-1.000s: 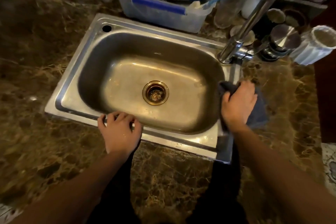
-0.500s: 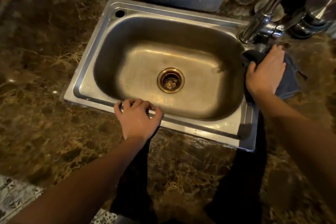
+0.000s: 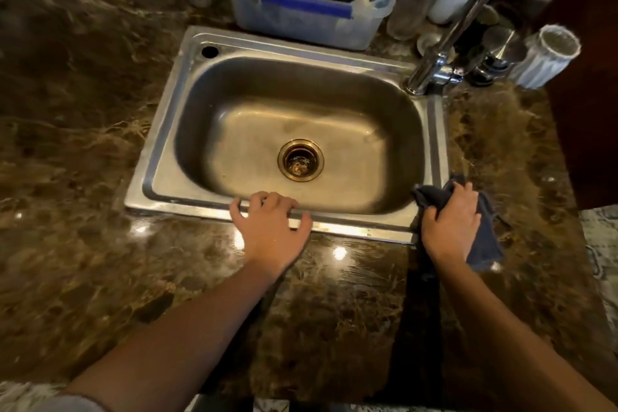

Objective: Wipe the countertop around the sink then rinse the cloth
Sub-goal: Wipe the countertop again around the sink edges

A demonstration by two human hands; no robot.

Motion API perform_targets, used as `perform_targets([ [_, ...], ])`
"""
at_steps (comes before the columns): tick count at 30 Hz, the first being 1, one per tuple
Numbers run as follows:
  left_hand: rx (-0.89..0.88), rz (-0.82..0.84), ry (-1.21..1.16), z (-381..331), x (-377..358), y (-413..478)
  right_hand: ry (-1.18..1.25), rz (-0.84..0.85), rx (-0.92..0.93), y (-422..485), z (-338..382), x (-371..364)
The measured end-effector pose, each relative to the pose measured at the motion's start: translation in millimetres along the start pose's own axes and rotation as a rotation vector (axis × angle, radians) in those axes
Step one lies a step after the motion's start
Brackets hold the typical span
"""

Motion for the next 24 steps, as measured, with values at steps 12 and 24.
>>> perform_targets([
  [12,-0.541,0.271,0.065,76,35,20,0.016,0.079,0.296,-93,103,-30],
  [24,0.08,-0.017,0.151,259,69,0,0.041,0.257,0.797,-197,315,-134],
])
Point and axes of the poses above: each hand's wrist, its own y-axis towards the middle knuckle, its own x-axis out of the back of the hand, z = x × y, the point moved 4 cm from there along y, towards the middle knuckle, and after that the axes turned 1 degree about z, right-handed, at the moved point
